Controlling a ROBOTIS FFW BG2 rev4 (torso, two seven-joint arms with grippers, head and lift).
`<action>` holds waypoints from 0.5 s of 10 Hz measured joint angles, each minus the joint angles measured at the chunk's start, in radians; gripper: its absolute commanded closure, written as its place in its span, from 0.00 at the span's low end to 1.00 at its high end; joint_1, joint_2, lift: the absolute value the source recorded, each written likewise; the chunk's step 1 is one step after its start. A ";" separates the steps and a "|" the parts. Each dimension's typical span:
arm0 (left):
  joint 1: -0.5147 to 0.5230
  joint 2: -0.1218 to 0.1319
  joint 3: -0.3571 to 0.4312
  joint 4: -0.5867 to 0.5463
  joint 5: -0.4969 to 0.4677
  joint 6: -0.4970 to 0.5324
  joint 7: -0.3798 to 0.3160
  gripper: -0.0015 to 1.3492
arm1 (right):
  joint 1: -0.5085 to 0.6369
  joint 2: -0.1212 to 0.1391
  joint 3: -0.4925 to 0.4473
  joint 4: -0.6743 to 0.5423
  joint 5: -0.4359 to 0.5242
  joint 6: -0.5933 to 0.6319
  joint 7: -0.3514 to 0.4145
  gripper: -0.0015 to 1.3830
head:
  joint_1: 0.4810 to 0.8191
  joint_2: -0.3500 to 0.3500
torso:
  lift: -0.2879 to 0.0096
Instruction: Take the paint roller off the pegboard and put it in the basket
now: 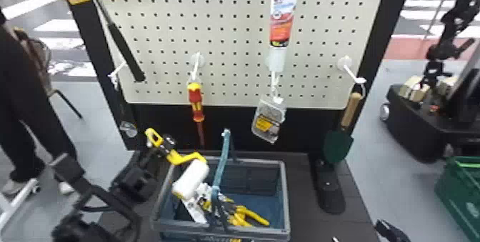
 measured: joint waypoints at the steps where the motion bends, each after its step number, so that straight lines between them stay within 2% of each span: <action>1: -0.015 -0.008 -0.008 0.040 -0.011 0.000 -0.009 0.90 | 0.000 0.000 0.000 0.000 0.000 0.000 0.002 0.11 | 0.20 0.50 | 0.63; 4: -0.049 -0.015 -0.049 0.125 -0.027 -0.003 -0.023 0.90 | -0.002 0.001 0.000 0.003 0.000 -0.001 0.004 0.11 | 0.20 0.50 | 0.63; 5: -0.063 -0.016 -0.070 0.161 -0.029 -0.011 -0.037 0.84 | -0.003 0.001 0.000 0.005 -0.002 -0.001 0.007 0.11 | 0.20 0.50 | 0.63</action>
